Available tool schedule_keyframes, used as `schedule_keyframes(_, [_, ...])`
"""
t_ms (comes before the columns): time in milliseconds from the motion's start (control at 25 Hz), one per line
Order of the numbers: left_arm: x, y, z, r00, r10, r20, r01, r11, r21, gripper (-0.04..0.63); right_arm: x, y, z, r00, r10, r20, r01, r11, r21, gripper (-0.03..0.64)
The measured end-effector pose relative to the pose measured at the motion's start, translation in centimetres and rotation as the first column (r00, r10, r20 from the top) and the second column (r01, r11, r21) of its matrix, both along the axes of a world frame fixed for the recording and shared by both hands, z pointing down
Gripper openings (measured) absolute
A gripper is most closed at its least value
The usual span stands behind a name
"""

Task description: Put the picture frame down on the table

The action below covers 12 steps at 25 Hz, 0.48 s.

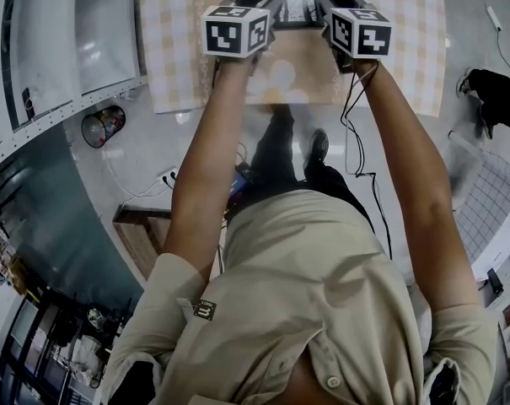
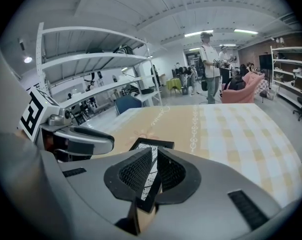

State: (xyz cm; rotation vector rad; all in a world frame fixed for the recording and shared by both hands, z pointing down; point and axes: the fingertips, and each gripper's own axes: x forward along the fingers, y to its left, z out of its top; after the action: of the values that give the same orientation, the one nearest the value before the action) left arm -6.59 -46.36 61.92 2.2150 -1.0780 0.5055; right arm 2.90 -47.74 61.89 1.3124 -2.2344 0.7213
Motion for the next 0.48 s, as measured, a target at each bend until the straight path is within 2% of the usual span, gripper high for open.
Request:
schedule_keyframes(280, [-1.3,0.8,-5.5,1.0,-0.009,-0.013,0.011,0.992,0.124,0.052,-1.2,1.1,-5.1,0.998,-0.056,0.036,0.052,0.994,0.097,0.045])
schedule_keyframes(480, [-1.4,2.4,-11.3,0.998,0.006,-0.056,0.008,0.967,0.253,0.026,-2.0,2.7,-10.3,0.994,-0.096,0.054,0.084,0.977,0.194,0.034])
